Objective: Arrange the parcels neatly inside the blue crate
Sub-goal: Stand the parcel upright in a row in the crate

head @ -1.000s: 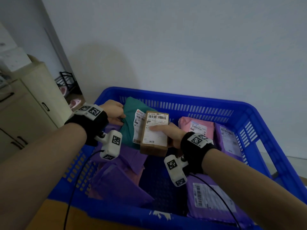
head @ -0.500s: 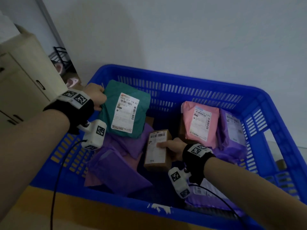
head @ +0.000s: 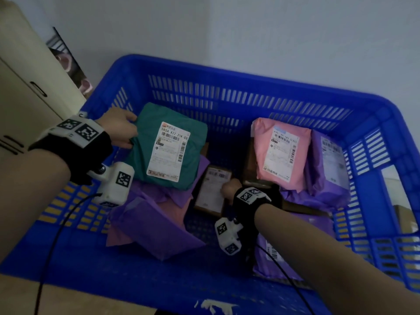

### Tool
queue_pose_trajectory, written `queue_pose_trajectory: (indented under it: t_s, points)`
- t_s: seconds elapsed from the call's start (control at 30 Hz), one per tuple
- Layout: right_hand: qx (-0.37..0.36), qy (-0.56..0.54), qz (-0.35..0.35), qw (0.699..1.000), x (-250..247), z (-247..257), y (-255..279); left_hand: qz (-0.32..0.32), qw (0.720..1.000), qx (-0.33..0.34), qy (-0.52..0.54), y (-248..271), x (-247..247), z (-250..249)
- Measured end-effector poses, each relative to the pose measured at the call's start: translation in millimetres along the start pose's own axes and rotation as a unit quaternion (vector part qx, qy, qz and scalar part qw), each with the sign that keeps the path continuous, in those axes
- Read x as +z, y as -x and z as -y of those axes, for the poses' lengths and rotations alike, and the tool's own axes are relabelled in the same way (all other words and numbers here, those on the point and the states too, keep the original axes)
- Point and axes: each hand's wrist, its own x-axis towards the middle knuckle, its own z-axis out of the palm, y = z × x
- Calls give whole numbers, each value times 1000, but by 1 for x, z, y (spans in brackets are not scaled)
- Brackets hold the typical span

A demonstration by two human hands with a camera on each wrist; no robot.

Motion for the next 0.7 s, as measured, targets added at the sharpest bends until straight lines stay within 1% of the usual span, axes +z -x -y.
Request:
queue_pose_trajectory:
  t_s: [0.03, 0.07, 0.1, 0.13, 0.17, 0.2, 0.23, 0.3, 0.4, 0.47, 0.5, 0.53, 0.7]
  points:
    - [-25, 87, -14, 996, -2, -1, 2, 2, 1000, 0, 1, 1, 0, -1]
    - [-18, 87, -21, 996, -1, 0, 1, 7, 1000, 1, 0, 0, 0, -2]
    - [-19, 59, -30, 998, -2, 0, 3, 12, 1000, 3, -3, 0, 0, -4]
    - [-31, 88, -31, 995, -1, -3, 3, 18, 1000, 5, -5, 0, 0, -5]
    - [-56, 162, -26, 985, 1, -6, 3, 23, 1000, 7, -9, -1, 0, -7]
    - [-84, 240, -4, 967, 3, -8, 5, 27, 1000, 9, -11, -2, 1, -9]
    - [-112, 314, 17, 943, 7, -11, 10, 31, 999, 9, -13, -3, 1, -10]
    - [-152, 414, 32, 897, 11, -14, 19, 37, 999, 11, -11, -7, 2, -12]
    - [-201, 499, 35, 843, 21, -19, 18, 43, 999, 9, -9, -13, 3, -13]
    - [-236, 527, 28, 816, 26, -20, 14, 46, 999, 5, -16, -16, 4, -13]
    - [-238, 531, 30, 813, 27, -19, 11, 46, 999, 2, -19, -16, 4, -12]
    - [-235, 527, 26, 816, 27, -17, 8, 46, 999, -1, -22, -18, 4, -12]
    - [-208, 474, -39, 854, 21, -6, -18, 54, 998, -17, -25, -22, 6, -9]
